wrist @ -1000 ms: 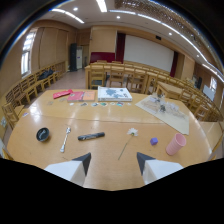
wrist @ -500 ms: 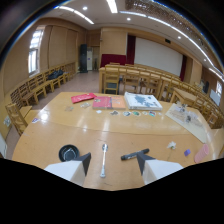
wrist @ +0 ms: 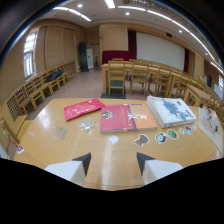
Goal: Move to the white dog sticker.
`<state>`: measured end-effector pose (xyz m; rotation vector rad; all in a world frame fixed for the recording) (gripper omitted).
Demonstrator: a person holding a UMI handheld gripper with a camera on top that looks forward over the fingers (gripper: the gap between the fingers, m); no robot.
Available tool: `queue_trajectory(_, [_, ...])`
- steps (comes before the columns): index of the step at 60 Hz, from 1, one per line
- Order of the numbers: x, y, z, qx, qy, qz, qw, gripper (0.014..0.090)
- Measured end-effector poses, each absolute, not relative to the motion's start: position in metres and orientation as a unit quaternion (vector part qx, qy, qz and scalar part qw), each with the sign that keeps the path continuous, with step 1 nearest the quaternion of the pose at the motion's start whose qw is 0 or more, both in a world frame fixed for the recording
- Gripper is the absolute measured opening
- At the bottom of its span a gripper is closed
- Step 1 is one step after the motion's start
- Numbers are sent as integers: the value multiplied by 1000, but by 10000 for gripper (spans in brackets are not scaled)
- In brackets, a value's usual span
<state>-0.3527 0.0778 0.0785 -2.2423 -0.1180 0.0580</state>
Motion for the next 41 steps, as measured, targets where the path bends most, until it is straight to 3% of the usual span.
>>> queue_trajectory(13, [-363, 125, 41, -908, -36, 23, 416, 863])
queue_trajectory(41, [-361, 132, 29, -913, -35, 20, 406, 861])
